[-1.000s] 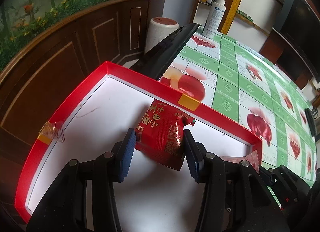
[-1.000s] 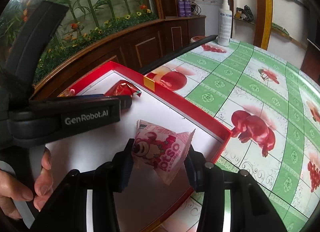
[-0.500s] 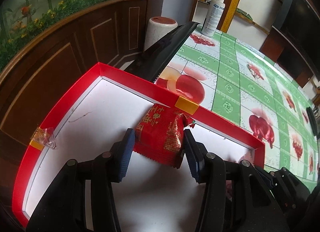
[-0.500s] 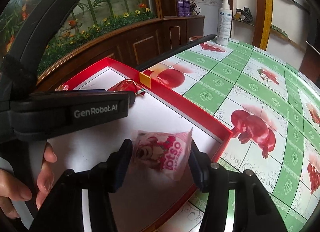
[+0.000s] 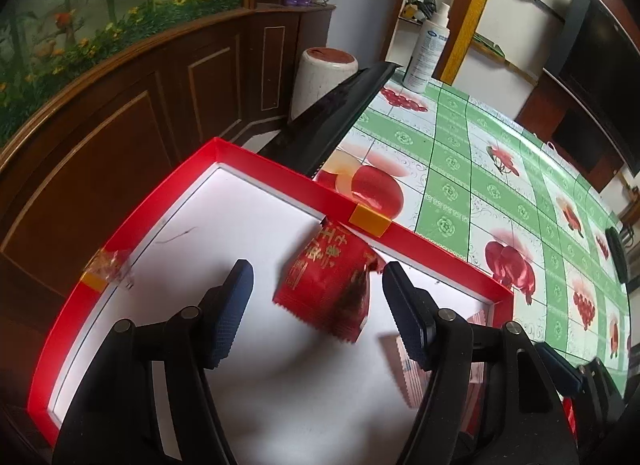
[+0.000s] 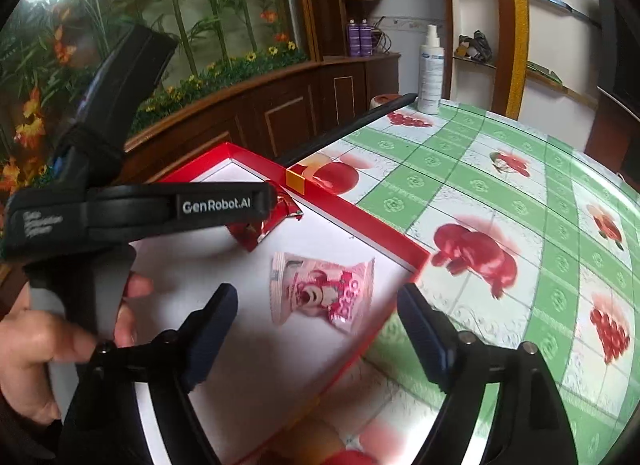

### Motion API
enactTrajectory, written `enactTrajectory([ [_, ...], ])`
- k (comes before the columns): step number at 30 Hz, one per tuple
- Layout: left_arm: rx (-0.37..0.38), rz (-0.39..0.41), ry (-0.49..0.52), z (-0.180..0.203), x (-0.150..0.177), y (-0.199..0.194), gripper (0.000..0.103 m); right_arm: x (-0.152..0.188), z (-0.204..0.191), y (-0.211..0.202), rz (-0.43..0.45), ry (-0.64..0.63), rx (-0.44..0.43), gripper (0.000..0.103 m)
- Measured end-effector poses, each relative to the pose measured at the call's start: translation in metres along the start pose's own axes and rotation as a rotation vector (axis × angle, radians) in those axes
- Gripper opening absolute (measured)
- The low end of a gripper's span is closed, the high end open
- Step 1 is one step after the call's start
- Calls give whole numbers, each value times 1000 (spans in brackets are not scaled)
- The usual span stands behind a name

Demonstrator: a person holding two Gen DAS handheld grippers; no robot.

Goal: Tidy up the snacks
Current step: 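Open the left tool to drop the red packet while the right tool drops the pink packet into the tray, then move both open tools back over the remaining snacks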

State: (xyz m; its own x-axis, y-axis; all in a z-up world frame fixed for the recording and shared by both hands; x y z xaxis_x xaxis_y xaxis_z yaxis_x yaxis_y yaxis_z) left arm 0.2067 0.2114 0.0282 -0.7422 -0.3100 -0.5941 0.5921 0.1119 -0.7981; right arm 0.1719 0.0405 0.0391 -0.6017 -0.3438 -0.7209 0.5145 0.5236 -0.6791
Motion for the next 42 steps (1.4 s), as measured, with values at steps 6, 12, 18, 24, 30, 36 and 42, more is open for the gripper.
enactTrajectory([
  [6,11,35,-27,-3,17,-20,68,13,-1,-28,38,25,19,89],
  [12,71,67,-29,4,34,-48,77,26,-2,-50,53,45,38,90],
  [18,101,93,-7,12,50,-76,79,47,-4,-68,31,79,85,96],
  [24,111,101,25,17,70,-95,80,65,-3,-86,34,115,100,98],
  [30,137,67,50,17,95,-101,80,84,-5,-96,9,139,131,103],
  [36,162,59,76,20,114,-112,80,106,-3,-101,-19,195,107,103],
  [42,206,56,128,30,133,-124,80,127,3,-116,-32,247,139,103],
])
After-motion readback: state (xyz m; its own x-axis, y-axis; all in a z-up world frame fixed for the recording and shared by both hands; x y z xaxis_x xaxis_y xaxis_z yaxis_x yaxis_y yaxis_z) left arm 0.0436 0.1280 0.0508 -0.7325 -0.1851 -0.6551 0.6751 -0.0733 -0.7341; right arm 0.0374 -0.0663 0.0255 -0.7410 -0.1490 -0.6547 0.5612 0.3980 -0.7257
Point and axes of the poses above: each gripper's, at about its wrist camera, not at the fingertips, and y roughly the way its jaws point, z to its right, x to its underside, the point moved 2 cm from there along y, roughly the way its jaws point, and after that the axes turned 3 degrees about -x, right-handed, at the moved point
